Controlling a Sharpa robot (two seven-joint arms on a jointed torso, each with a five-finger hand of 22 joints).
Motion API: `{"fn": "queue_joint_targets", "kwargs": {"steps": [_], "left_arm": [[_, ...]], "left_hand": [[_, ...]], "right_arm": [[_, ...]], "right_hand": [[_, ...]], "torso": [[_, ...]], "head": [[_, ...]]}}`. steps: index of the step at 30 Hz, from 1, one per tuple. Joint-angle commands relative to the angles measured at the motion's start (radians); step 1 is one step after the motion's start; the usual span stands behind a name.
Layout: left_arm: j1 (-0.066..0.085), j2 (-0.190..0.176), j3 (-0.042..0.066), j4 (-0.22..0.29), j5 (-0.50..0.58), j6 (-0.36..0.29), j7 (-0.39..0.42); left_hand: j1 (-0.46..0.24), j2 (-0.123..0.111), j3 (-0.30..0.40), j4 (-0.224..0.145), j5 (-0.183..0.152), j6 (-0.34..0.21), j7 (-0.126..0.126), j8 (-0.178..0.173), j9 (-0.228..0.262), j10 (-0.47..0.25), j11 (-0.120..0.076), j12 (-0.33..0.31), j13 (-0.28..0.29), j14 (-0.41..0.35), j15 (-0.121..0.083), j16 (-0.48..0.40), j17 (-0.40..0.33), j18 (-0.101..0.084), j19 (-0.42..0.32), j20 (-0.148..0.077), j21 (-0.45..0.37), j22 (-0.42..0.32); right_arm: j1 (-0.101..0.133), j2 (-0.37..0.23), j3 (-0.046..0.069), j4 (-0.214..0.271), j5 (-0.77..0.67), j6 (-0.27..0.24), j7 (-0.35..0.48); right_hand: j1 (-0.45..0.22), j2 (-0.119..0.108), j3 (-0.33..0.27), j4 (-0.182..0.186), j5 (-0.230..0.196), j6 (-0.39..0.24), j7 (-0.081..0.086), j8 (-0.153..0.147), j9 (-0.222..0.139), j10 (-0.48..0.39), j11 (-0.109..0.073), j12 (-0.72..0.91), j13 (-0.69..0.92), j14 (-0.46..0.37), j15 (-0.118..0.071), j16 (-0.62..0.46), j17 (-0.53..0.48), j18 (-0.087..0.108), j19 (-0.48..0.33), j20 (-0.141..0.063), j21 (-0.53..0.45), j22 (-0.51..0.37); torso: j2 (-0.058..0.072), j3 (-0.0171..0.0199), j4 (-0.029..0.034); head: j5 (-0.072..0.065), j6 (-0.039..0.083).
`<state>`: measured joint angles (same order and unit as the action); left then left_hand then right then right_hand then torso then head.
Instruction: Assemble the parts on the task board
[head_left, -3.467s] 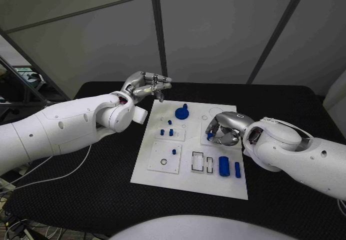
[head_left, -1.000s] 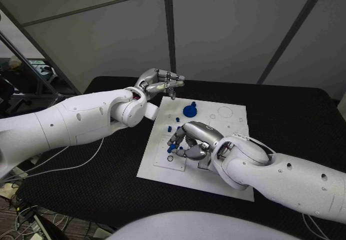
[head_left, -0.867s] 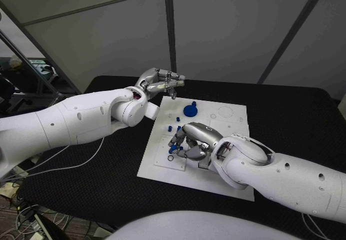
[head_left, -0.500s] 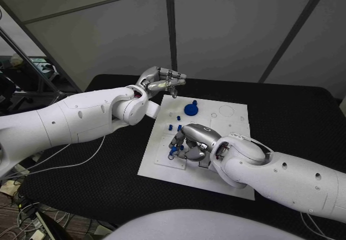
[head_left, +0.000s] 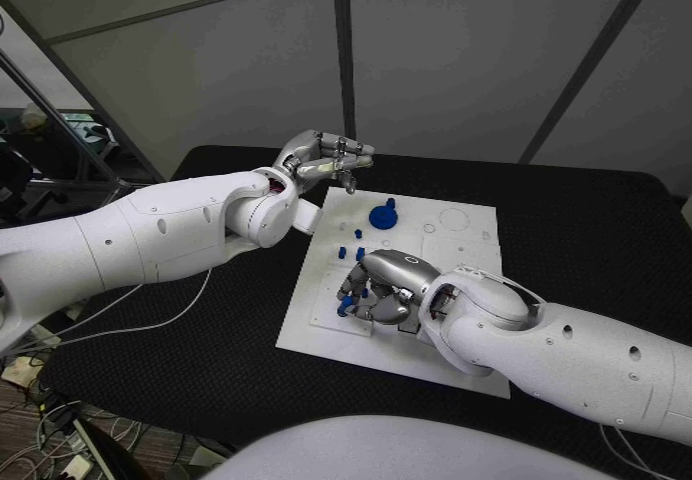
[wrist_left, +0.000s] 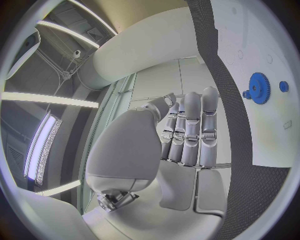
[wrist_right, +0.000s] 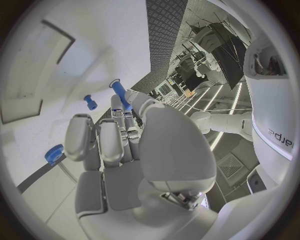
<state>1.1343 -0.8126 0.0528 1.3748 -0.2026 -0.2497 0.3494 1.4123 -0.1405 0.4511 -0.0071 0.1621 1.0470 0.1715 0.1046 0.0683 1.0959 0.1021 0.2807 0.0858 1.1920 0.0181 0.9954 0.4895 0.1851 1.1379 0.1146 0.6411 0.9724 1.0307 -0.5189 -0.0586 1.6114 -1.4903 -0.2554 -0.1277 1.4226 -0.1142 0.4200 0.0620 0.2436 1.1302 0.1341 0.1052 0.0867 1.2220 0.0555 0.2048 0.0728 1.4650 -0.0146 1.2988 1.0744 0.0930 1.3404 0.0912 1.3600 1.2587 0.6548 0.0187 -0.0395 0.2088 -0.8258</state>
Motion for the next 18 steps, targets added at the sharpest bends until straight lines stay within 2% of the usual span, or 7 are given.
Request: {"fn": "queue_joint_targets", "kwargs": {"steps": [1,18], "left_arm": [[0.001,0.001,0.001,0.002,0.003,0.011,0.003],[0.001,0.000,0.001,0.002,0.003,0.012,0.003]], "left_hand": [[-0.003,0.006,0.000,-0.006,-0.001,-0.004,0.004,0.000,-0.001,-0.007,0.001,0.005,0.001,-0.007,0.001,-0.006,-0.001,-0.002,-0.006,0.002,-0.001,-0.001],[-0.003,0.006,0.000,-0.006,-0.001,-0.004,0.004,0.000,-0.001,-0.007,0.001,0.005,0.001,-0.007,0.001,-0.006,-0.001,-0.002,-0.006,0.002,-0.001,-0.001]], "right_arm": [[0.001,0.002,0.000,-0.003,-0.025,0.029,-0.012],[0.000,0.020,-0.001,-0.026,-0.052,0.044,-0.031]], "right_hand": [[-0.003,0.008,0.006,0.000,0.006,0.008,-0.002,0.004,0.002,-0.001,0.005,-0.006,-0.001,0.029,-0.003,0.007,0.001,-0.015,0.001,0.000,0.003,0.001],[-0.004,0.008,0.006,0.000,0.006,0.008,-0.001,0.004,0.002,-0.001,0.006,-0.006,-0.001,0.029,-0.003,0.007,0.000,-0.015,0.001,0.001,0.003,0.001]], "torso": [[-0.001,-0.0004,-0.0002],[0.000,0.0001,-0.0006]], "head": [[0.000,-0.001],[0.001,-0.002]]}}
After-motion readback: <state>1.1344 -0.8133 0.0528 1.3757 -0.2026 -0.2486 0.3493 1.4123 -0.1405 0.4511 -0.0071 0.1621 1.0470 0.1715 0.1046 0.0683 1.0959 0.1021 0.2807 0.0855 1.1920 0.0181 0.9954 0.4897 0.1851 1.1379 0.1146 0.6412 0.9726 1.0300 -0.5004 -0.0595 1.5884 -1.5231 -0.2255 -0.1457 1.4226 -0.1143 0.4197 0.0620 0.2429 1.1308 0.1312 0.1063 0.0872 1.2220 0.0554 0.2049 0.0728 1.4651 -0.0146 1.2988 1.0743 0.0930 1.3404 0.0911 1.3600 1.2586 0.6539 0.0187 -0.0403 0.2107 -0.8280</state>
